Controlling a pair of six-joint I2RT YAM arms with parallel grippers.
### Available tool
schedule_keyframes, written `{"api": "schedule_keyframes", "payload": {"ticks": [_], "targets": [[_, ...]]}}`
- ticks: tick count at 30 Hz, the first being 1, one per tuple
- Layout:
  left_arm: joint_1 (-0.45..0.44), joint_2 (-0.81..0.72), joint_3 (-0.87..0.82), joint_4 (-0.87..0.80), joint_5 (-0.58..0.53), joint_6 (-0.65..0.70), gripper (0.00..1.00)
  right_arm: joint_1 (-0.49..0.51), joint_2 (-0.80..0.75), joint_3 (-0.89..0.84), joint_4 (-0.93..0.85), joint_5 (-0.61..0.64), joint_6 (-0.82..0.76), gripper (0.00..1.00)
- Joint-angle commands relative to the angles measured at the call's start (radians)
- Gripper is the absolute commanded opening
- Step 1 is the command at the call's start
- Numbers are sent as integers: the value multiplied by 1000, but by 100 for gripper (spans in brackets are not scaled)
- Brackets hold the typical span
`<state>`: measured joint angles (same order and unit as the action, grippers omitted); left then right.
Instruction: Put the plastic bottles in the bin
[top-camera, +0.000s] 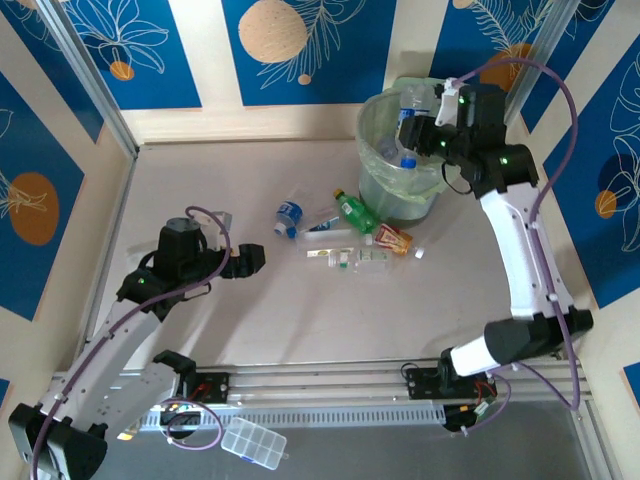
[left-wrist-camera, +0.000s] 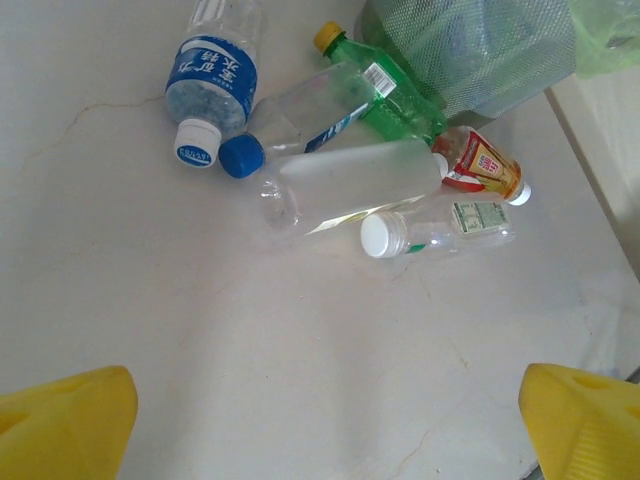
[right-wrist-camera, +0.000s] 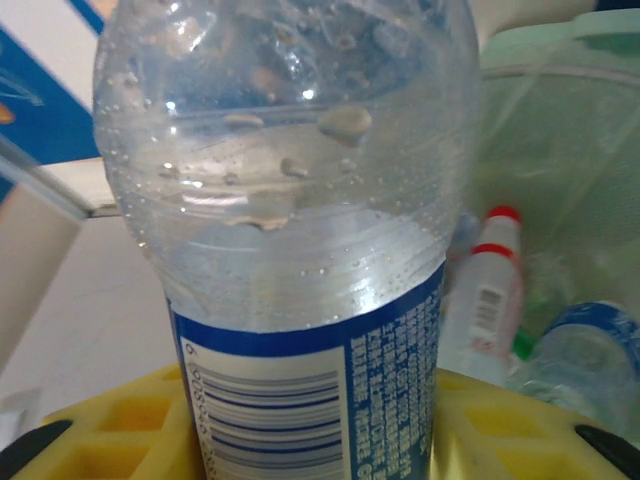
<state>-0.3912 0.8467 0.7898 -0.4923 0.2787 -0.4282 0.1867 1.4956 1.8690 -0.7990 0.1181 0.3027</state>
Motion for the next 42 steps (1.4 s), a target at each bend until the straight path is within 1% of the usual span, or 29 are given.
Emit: {"api": "schedule_keyframes", "payload": {"ticks": [1,4,8,10,12,15,18,25,33,42], "targets": [[-5,2,-2,-14,-19,48,97,-27,91,101,-69,72,-14,45],[-5,10,5,-29,-20,61,97,-66,201,209,-119,34,24,45],[-5,3,2,-22,-8,59,97,-73,356,361,-212,71,19,45],[-5,-3,-3,-12,-1,53,97,-66,414,418,-249,119,-6,45],[-5,-3,-1,-11,0,52,97,-62,459,453,-274,206,-28,45],[-5,-1,0,-14,-9,53,97,-69,486,450,-270,279,-45,46],[-3,1,0,-15,-23,52,97,-69,512,448,-273,306,-64,47],[5,4,6,-25,-44,62,97,-64,599,435,-308,315,-61,49],[17,-3,3,-22,-48,62,97,-63,693,449,-341,303,-45,55],[34,-14,0,-15,-56,59,98,-59,727,476,-353,278,-51,68]]}}
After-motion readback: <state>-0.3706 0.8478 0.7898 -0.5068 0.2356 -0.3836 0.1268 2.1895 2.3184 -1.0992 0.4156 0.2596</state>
